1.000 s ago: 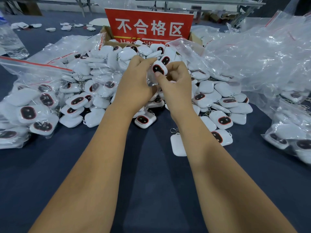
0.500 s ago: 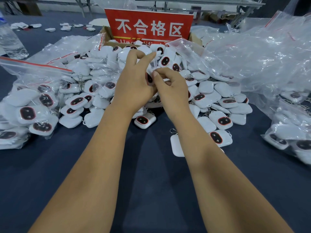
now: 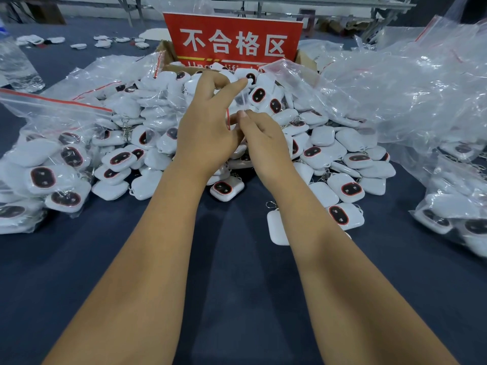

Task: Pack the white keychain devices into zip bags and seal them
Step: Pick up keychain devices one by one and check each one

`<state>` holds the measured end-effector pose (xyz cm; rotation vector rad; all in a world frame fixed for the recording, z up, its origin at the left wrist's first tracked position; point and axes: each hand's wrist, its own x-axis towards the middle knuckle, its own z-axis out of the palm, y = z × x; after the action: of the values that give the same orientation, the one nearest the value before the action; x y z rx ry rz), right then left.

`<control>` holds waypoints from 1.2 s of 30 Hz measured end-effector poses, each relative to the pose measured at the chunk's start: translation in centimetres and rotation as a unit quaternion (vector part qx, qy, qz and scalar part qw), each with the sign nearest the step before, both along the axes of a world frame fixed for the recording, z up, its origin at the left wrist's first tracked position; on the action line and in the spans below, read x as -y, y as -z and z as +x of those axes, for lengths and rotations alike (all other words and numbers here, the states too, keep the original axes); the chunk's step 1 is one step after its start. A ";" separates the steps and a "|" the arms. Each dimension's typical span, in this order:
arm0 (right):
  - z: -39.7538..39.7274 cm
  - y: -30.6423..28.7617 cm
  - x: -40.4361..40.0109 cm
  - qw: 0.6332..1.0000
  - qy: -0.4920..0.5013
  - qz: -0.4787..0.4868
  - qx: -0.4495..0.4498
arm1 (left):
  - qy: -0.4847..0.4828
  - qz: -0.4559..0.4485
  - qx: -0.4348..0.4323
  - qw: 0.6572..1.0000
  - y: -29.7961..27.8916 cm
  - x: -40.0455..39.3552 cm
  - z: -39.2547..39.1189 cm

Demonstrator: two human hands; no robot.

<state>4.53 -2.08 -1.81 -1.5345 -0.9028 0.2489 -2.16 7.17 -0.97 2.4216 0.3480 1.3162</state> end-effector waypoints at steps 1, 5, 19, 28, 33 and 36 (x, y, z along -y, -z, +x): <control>0.0 -0.1 0.0 1.000 0.001 -0.001 -0.002 | -0.002 -0.001 0.006 1.000 0.0 0.0 0.0; 0.0 0.1 -0.1 1.000 -0.008 0.013 -0.024 | 0.003 0.009 0.017 1.000 -0.1 0.1 0.1; 0.6 0.9 -0.2 0.972 0.081 -0.160 0.150 | -0.091 -0.097 0.040 0.990 0.2 -1.0 -0.2; 0.6 1.6 -0.6 0.907 0.045 -0.281 0.309 | -0.124 -0.130 0.163 0.970 -0.7 -0.4 -1.1; 1.0 1.3 -0.9 0.934 0.068 -0.225 0.268 | -0.083 -0.165 0.186 0.965 -1.0 -0.1 -1.0; 0.7 0.9 -0.8 0.982 0.079 -0.107 0.134 | -0.058 -0.165 0.136 0.975 -0.7 -0.4 -0.8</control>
<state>5.23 -1.28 -2.73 -1.8615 -0.9822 0.0236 -2.94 7.60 -0.32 1.9448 0.5873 1.4841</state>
